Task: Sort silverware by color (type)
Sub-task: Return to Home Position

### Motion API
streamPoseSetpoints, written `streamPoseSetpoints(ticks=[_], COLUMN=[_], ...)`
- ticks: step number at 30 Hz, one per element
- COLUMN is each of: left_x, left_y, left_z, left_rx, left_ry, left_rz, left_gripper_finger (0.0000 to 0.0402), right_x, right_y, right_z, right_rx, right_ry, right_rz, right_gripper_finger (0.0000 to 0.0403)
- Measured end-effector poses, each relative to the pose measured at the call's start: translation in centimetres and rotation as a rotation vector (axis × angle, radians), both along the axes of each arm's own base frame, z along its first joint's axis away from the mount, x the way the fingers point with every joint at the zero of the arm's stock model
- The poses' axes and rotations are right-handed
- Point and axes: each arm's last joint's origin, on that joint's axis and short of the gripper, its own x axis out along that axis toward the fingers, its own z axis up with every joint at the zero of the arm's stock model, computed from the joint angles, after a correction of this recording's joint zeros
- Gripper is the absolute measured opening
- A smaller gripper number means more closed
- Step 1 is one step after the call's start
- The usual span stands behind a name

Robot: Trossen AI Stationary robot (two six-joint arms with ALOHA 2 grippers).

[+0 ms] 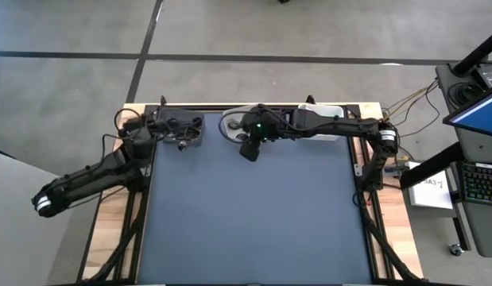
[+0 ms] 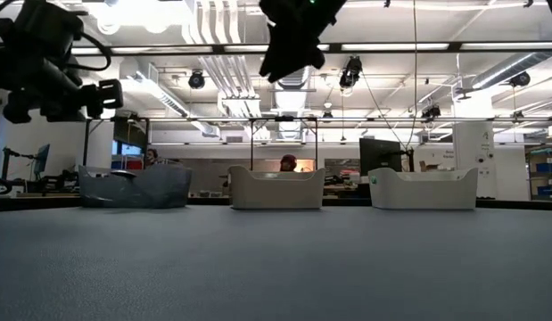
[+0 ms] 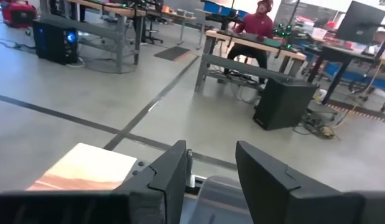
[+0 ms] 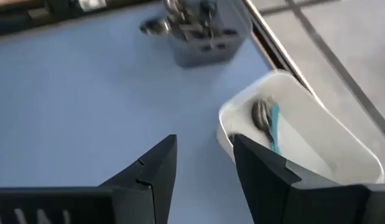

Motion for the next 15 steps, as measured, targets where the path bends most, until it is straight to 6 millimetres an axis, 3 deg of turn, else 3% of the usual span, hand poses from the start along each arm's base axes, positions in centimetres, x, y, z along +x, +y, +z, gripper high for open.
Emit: streamPoseSetpoints(ticks=[8,15], left_x=[0.1,0.5], left_y=[0.0,0.0], left_z=[1.8,2.5], left_rx=[0.014,-0.006], left_ry=[-0.024,0.006], left_rz=[-0.055,-0.194], left_gripper_finger=[0.0123,0.0123], right_x=[-3.2,-6.3], right_y=[-0.4,-1.0], right_z=[2.2,-1.1], right_rx=[-0.021,0.061], right_ry=[-0.035,-0.077], right_rz=[-0.013,-0.099], right_gripper_finger=[0.0148,0.0144])
